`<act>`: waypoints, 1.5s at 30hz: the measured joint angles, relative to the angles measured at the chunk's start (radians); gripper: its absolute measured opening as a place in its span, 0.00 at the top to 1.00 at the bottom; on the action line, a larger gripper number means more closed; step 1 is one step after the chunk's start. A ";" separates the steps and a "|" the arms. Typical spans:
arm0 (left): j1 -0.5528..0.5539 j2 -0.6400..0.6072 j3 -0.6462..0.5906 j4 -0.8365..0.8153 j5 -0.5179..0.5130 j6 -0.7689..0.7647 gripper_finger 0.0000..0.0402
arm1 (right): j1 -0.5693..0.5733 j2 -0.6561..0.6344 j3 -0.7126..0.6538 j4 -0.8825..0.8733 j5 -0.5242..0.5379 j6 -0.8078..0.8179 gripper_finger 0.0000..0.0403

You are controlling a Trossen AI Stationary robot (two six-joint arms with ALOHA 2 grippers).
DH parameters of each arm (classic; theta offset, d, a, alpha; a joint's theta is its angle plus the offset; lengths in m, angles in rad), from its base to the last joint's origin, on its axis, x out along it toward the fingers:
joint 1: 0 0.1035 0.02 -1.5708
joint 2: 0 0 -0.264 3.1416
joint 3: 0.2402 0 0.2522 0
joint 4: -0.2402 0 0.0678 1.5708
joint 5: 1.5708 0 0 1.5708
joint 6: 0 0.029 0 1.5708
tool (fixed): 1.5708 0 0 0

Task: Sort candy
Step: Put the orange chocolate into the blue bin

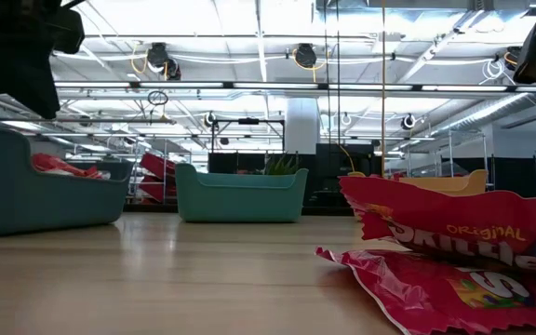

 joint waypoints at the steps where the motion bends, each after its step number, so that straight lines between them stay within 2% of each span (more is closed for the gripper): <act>1: 0.000 0.000 0.000 0.000 0.000 -0.001 0.77 | 0.000 0.000 0.000 0.000 0.000 0.001 0.47; 6: 0.000 0.000 0.000 0.004 0.000 -0.003 0.69 | 0.000 0.000 0.000 0.000 -0.001 0.003 0.47; 14: 0.000 0.000 0.000 0.021 0.000 -0.003 0.44 | 0.000 0.000 0.000 0.000 -0.001 0.002 0.47; 18: 0.000 0.000 0.000 0.020 -0.001 -0.002 0.35 | 0.000 0.000 0.000 -0.001 -0.001 -0.003 0.47; 28: 0.000 0.000 0.000 0.020 -0.004 0.013 0.31 | 0.000 0.000 0.000 0.000 -0.001 -0.020 0.47; 32: 0.000 0.001 0.000 0.046 0.027 0.220 0.31 | 0.000 0.000 0.000 0.001 -0.001 -0.021 0.47; 36: 0.000 0.002 0.000 0.191 0.097 0.528 0.31 | 0.000 0.000 0.000 0.007 -0.002 -0.021 0.47; 40: 0.000 0.003 0.000 0.342 0.112 0.797 0.31 | 0.000 0.001 0.001 0.017 -0.003 -0.021 0.47; 42: 0.000 0.003 0.001 0.399 0.110 0.869 0.31 | 0.000 0.001 0.001 0.019 -0.003 -0.021 0.47; 45: 0.005 0.003 0.001 0.439 0.107 0.883 0.31 | 0.000 0.001 0.001 0.022 -0.006 -0.021 0.47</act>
